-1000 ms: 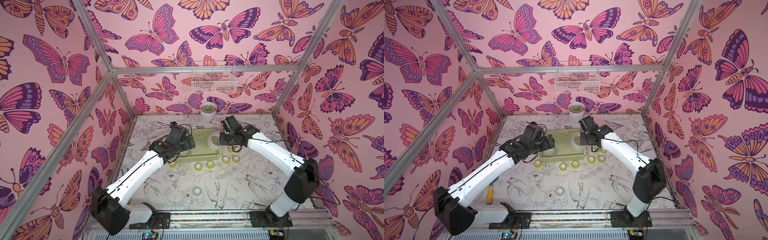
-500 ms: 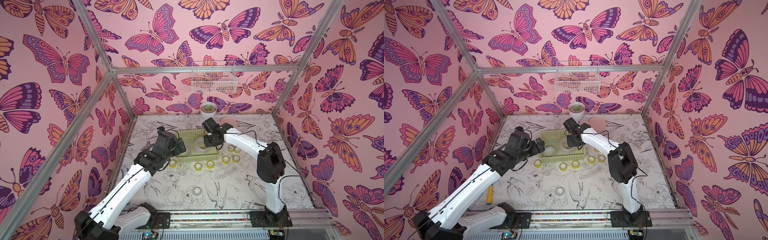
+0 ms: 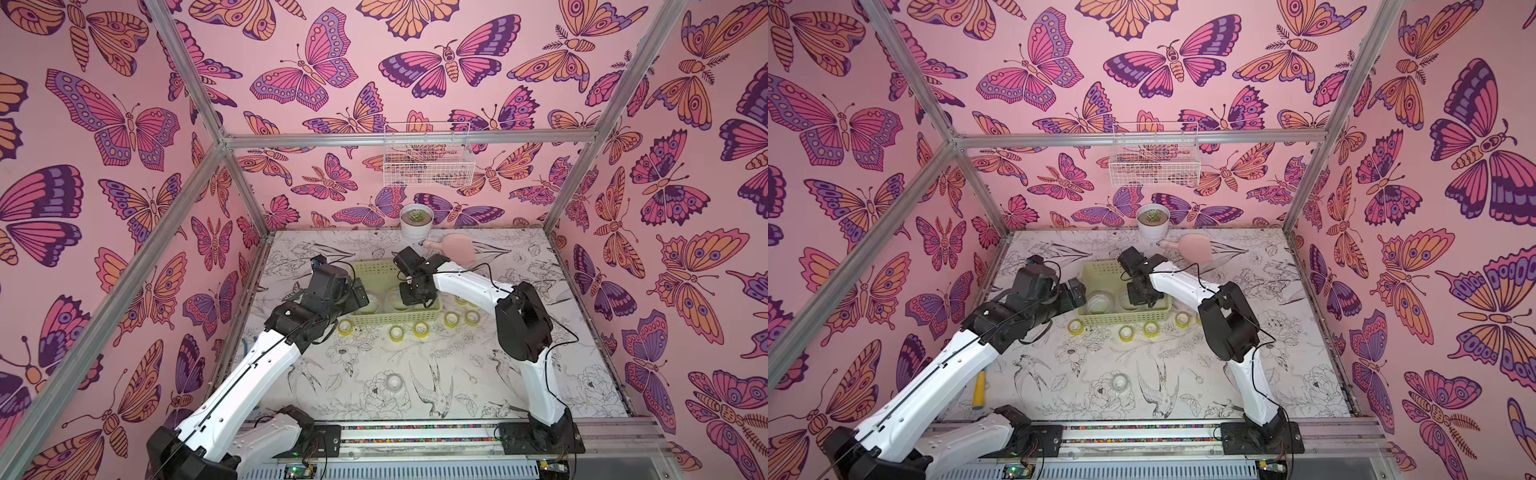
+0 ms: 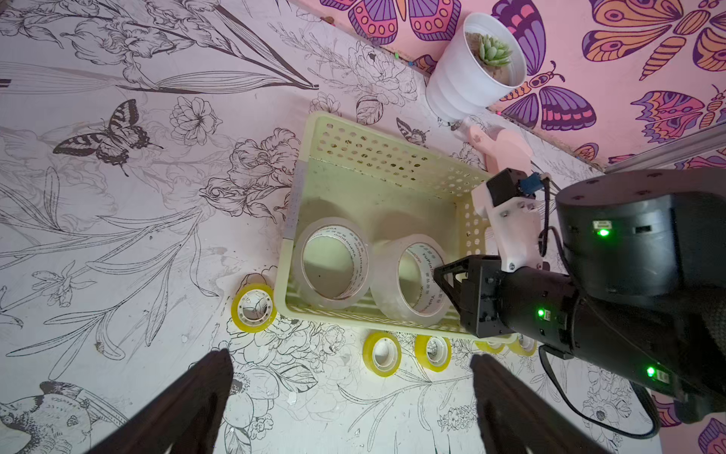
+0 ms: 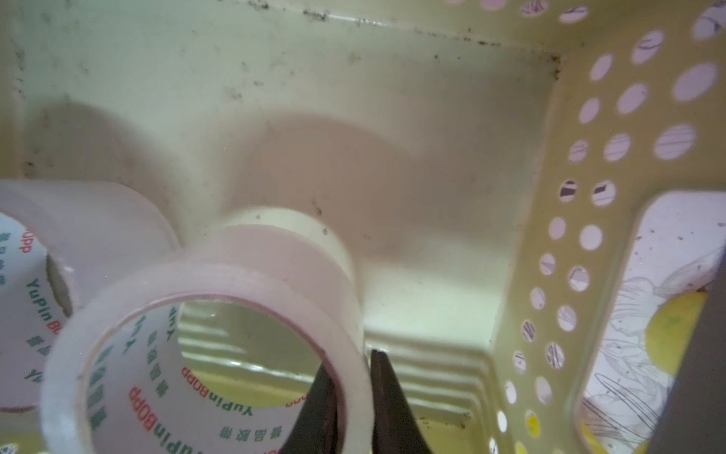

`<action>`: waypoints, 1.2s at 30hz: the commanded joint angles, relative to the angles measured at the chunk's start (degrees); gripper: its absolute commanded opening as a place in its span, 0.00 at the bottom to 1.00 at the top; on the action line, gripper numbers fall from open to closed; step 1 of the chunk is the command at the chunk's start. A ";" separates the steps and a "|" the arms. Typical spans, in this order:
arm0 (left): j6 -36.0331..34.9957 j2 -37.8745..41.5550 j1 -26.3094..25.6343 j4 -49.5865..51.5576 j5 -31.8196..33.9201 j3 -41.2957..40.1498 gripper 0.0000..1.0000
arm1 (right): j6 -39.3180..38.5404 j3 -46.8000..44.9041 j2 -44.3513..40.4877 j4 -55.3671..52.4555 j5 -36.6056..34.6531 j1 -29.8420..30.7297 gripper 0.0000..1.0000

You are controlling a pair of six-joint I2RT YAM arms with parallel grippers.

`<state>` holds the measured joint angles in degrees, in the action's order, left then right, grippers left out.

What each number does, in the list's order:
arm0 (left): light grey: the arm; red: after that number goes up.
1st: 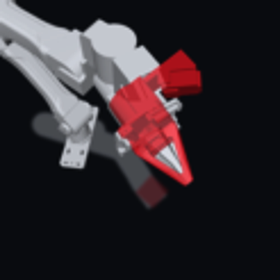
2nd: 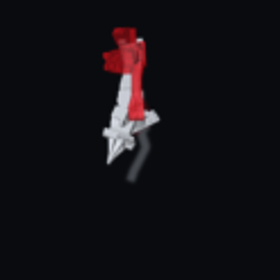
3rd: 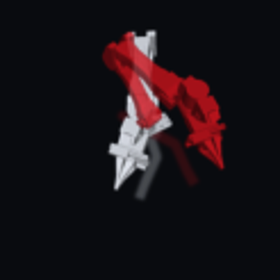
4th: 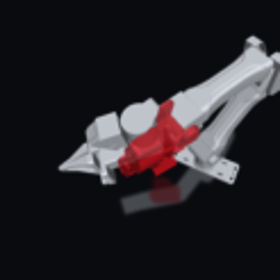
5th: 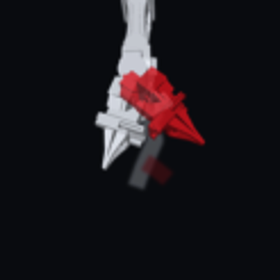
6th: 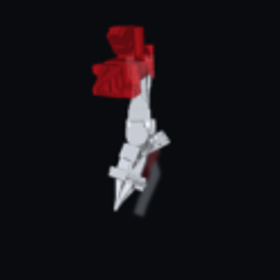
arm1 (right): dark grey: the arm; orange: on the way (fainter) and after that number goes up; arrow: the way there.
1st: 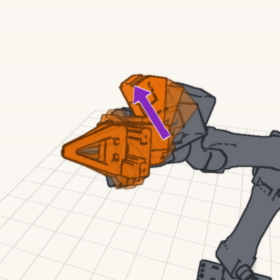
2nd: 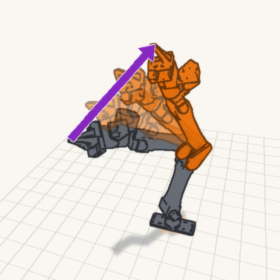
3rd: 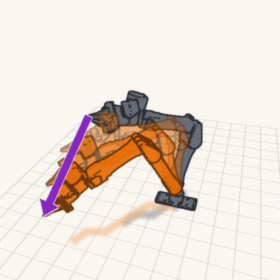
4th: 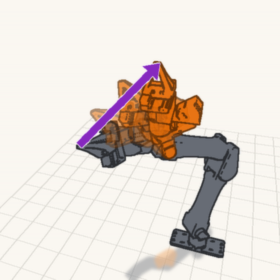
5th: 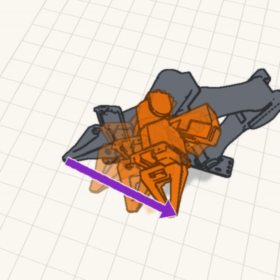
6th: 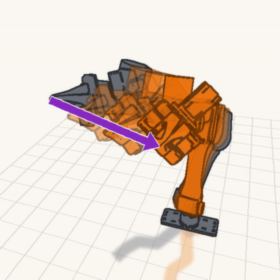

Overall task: Put the transparent tape into the storage box
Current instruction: Place the tape in the storage box.

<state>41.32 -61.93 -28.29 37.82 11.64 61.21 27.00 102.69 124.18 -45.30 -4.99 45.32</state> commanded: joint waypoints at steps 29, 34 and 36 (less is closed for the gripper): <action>-6.98 -21.08 -4.40 -6.19 -12.14 12.15 1.00 | 4.31 -18.70 -30.28 -2.09 -9.32 -6.85 0.97; -8.34 -26.02 -7.07 -6.26 -14.31 16.24 1.00 | 6.11 -27.60 -36.04 -0.38 -6.49 -12.37 0.79; -8.45 -27.45 -7.85 -6.22 -15.30 17.36 1.00 | 6.39 -30.64 -37.19 0.53 -5.28 -14.48 0.72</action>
<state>34.50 -87.96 -35.24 32.12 -1.45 76.84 31.70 74.52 89.30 -45.78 -11.70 33.08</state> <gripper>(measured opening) 0.998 0.737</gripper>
